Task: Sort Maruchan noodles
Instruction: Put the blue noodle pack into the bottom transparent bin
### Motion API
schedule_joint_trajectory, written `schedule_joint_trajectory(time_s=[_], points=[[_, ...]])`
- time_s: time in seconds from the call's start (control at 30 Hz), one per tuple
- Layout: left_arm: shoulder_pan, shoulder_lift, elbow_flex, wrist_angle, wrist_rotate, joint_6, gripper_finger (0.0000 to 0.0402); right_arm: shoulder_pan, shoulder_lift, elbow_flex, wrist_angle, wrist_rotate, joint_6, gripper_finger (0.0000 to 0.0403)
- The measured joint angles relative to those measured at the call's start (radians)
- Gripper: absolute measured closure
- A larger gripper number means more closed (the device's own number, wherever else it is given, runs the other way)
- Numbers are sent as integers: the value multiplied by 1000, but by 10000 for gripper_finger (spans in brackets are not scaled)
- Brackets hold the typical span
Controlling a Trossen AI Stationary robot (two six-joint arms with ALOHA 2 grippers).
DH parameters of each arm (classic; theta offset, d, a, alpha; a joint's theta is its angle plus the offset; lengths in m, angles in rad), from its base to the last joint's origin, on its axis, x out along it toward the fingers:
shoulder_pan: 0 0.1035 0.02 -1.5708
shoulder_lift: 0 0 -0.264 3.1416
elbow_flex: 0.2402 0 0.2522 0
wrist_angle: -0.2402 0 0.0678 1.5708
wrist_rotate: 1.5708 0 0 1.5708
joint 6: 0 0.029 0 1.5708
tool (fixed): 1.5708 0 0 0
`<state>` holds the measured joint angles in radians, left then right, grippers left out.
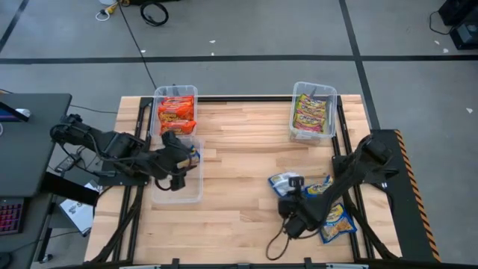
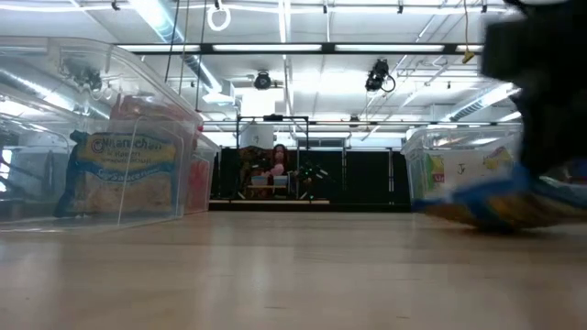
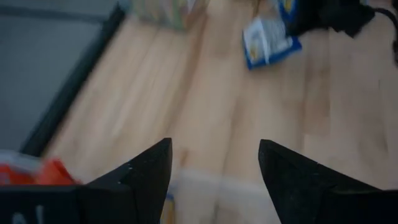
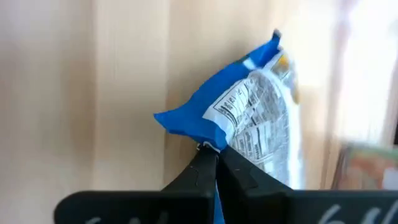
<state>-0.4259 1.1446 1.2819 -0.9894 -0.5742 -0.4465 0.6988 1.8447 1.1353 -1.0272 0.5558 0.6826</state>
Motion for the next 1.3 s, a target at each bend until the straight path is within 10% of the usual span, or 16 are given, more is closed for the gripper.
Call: schedule_joint_trajectory(time_s=[0.2,0.5,1.3], points=[[23,15,1,130,-26,124,158,-107,-178,102,132,14,-121,398],[82,154,-1,231,90,173,112,-353,-406,110,416,-290,-141,400],[257,495,0,736,377,381,86,-479,-380,110,575,-450,-88,400]])
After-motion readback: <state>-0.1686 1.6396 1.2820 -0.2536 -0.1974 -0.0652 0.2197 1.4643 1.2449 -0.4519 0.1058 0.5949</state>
